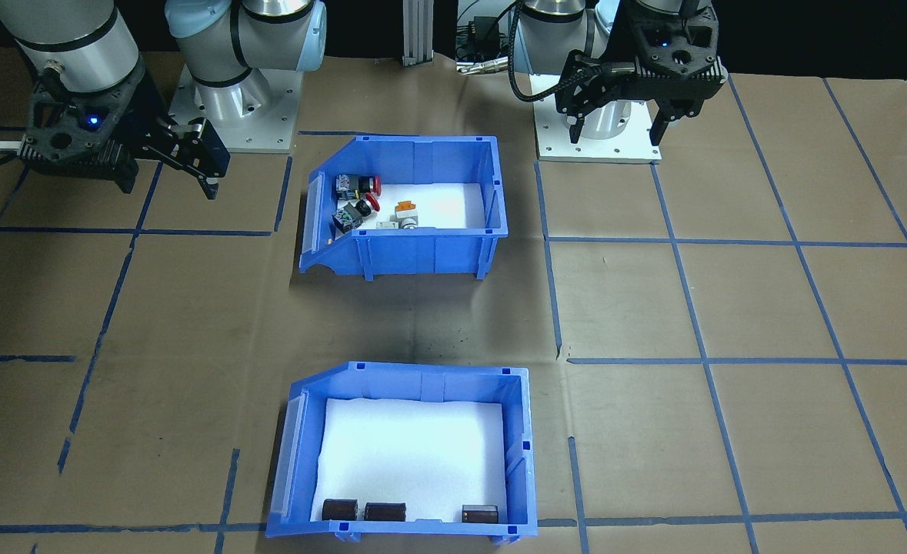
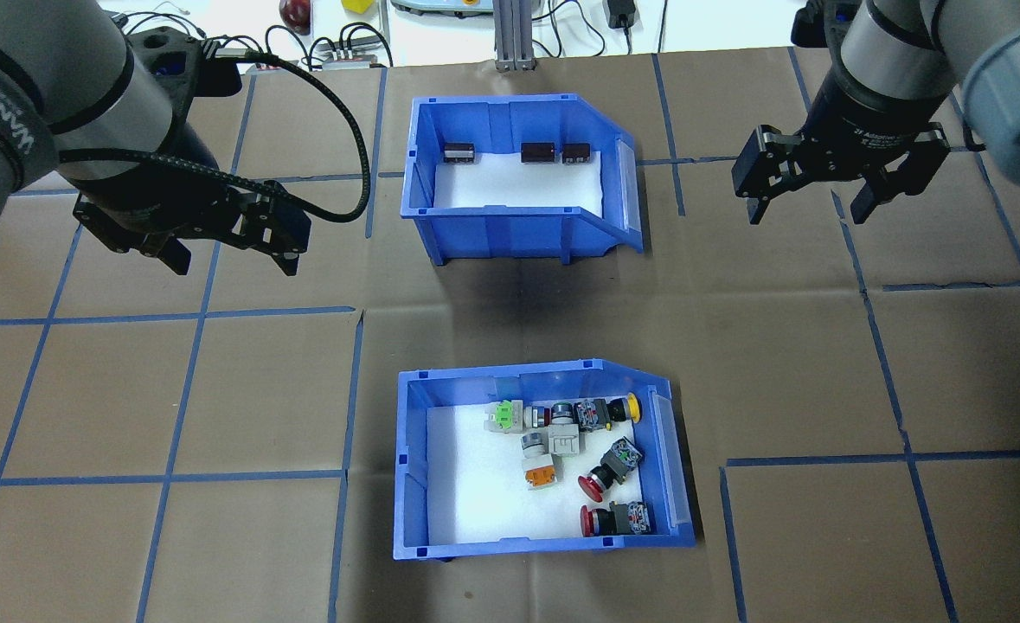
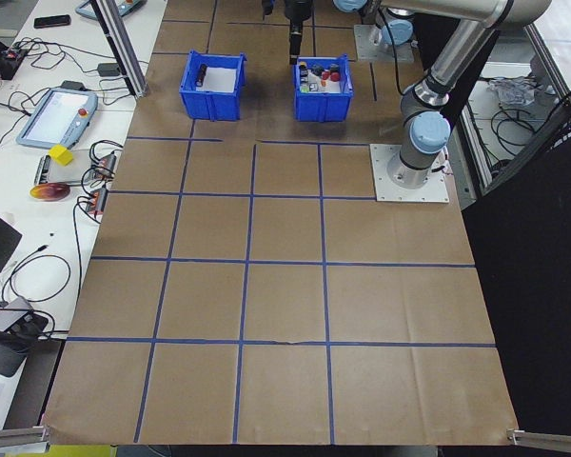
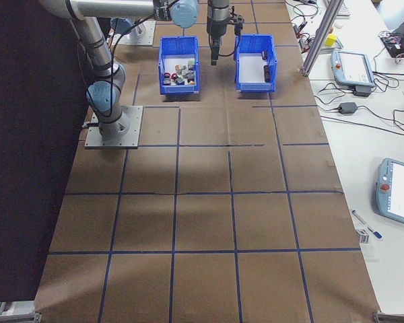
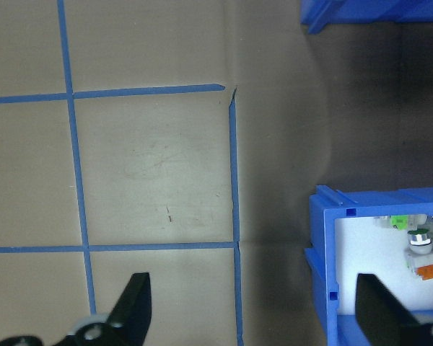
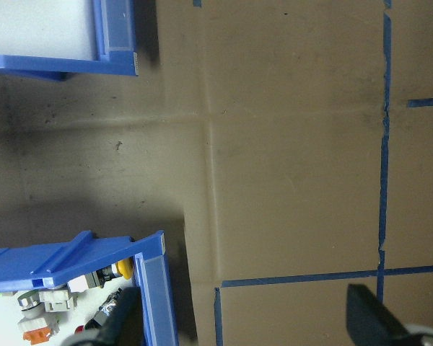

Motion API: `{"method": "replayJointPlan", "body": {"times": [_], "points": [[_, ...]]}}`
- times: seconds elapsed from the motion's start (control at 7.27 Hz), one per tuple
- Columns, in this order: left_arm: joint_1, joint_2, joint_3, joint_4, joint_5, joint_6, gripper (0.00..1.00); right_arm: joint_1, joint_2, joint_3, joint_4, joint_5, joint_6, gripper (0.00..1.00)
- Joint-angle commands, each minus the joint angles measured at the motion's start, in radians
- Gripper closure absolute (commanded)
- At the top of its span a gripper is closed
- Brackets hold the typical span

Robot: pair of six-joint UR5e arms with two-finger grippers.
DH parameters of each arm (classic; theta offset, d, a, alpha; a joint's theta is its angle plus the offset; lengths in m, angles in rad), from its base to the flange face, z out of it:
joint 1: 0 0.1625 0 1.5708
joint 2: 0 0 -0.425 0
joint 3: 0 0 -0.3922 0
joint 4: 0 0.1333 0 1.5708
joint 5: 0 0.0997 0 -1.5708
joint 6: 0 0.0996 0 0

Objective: Place button box in front

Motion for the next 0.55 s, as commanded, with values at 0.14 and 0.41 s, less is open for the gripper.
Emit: {"method": "replayJointPlan", "body": {"times": [0.14, 0.41], "points": [[0.001, 0.002, 0.0, -0.004, -0.003, -0.009, 0.01, 0.002, 0.0, -0.003, -0.023, -0.002, -0.135, 0.0], [0.001, 0.0, -0.002, 0.002, -0.004, -0.017, 0.01, 0.005, 0.027, -0.013, -0.067, 0.004, -0.368, 0.0]]}}
